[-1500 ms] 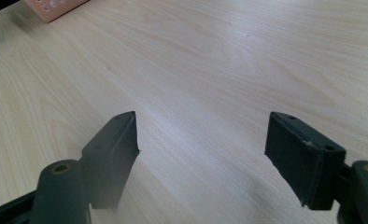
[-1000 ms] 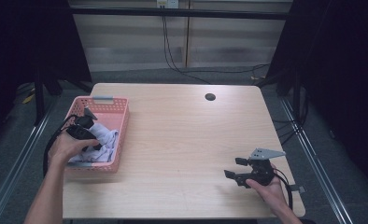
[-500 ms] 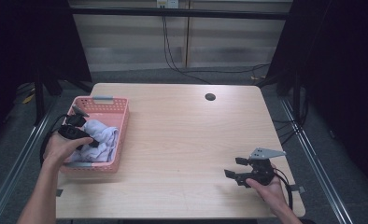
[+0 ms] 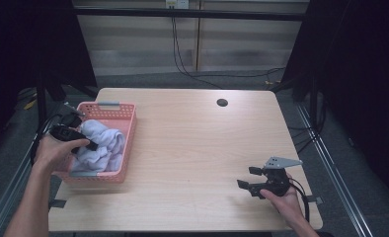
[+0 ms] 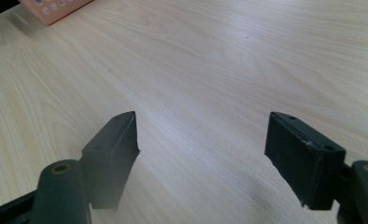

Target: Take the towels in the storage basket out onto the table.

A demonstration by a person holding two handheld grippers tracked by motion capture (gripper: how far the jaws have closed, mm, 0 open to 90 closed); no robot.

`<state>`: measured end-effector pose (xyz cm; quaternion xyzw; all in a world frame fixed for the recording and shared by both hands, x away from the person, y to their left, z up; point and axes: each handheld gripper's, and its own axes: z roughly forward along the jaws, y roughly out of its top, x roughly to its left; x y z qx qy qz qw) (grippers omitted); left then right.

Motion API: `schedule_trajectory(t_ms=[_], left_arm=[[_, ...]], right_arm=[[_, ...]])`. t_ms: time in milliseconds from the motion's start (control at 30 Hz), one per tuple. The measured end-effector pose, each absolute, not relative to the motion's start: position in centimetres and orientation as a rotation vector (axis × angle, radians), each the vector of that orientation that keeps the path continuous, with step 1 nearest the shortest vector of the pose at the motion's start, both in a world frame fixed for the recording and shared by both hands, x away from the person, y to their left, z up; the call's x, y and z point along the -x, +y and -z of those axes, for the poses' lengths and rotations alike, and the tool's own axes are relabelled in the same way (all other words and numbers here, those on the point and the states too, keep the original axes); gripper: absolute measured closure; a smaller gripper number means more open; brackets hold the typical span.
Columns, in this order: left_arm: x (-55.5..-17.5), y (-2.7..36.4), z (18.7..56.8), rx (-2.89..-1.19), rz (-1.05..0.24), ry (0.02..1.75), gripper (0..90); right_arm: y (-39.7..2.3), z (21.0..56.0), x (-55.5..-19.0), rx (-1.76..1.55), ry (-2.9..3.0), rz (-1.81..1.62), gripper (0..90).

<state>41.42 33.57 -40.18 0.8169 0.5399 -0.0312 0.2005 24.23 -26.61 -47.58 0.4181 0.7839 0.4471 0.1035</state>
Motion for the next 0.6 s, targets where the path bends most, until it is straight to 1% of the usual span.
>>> schedule_trajectory(t_ms=[133, 300, 367, 600], left_arm=[[-41.0, 34.5, 39.2, -2.265, 0.082, 1.484, 65.0], [-40.7, 34.7, 38.5, -2.228, 0.057, 1.480, 65.0], [-40.6, 34.8, 38.2, -2.233, 0.071, 1.459, 65.0], [-40.3, 35.2, 37.2, -2.172, 0.056, 1.454, 64.9]], right_arm=[[-26.6, 47.6, -24.2, -1.226, 2.320, -1.323, 25.4], [-26.5, 47.6, -24.3, -1.231, 2.321, -1.321, 25.4], [-26.5, 47.6, -24.2, -1.232, 2.322, -1.320, 25.4], [-26.5, 47.6, -24.2, -1.229, 2.327, -1.317, 25.4]])
